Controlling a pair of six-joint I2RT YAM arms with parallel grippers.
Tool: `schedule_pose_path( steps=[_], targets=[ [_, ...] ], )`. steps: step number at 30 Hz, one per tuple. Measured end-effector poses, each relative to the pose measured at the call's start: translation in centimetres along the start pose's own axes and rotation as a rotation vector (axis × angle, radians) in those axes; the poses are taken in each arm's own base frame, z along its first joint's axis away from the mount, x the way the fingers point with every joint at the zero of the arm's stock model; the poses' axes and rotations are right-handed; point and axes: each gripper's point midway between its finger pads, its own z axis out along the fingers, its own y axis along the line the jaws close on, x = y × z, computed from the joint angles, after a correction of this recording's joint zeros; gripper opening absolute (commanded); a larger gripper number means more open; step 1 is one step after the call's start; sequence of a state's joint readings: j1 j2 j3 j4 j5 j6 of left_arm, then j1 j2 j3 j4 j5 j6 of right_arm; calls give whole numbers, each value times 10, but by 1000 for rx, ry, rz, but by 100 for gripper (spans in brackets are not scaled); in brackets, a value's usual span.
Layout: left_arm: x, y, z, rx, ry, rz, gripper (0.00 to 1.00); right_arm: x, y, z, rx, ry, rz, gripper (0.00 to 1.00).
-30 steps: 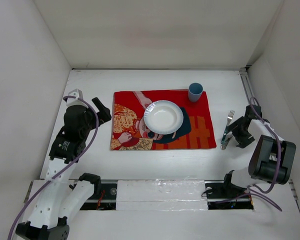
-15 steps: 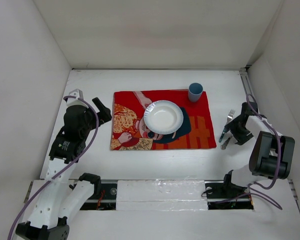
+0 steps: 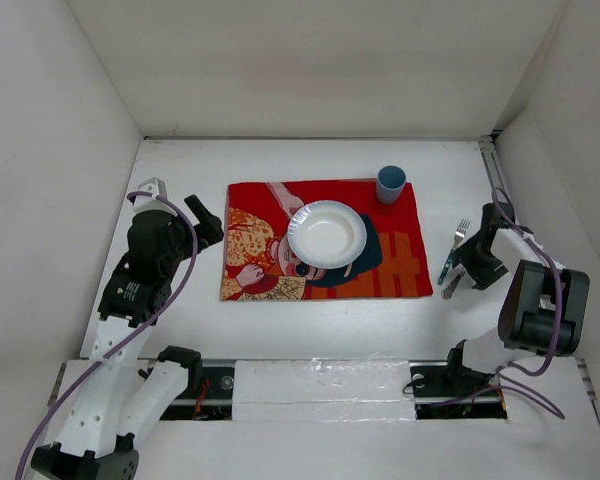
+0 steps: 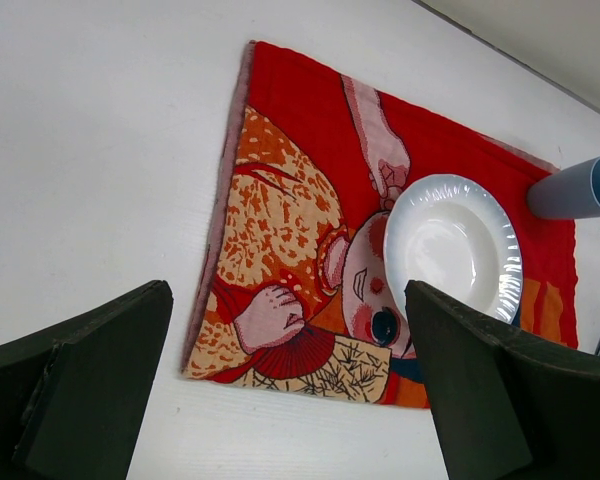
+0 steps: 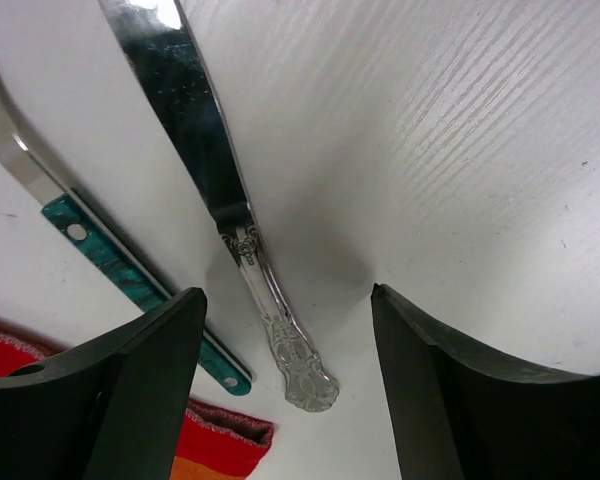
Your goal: Set the dinner table for one person
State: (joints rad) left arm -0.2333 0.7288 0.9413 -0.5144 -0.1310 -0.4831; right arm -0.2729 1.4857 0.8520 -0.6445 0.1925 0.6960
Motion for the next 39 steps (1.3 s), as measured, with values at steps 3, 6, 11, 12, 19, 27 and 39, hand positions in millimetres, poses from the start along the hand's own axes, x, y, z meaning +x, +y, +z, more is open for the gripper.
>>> schedule_pose_path(
  steps=[3,6,11,12,19,27,39],
  targets=[
    [0,0,0,0,0,0,100,5,-1,7,23,26,-13,68],
    [0,0,0,0,0,0,100,5,1,10,37,35,-32,61],
    [0,0,0,0,0,0,100,3,6,12,37,37,-44,53],
    [0,0,0,0,0,0,100,3,7,12,36,36,-46,51],
    [0,0,0,0,0,0,100,3,7,12,36,37,-52,34],
    [0,0,0,0,1,1,100,2,8,13,35,37,-54,0],
    [1,0,0,-1,3,1,100,0,9,8,25,25,-58,0]
  ],
)
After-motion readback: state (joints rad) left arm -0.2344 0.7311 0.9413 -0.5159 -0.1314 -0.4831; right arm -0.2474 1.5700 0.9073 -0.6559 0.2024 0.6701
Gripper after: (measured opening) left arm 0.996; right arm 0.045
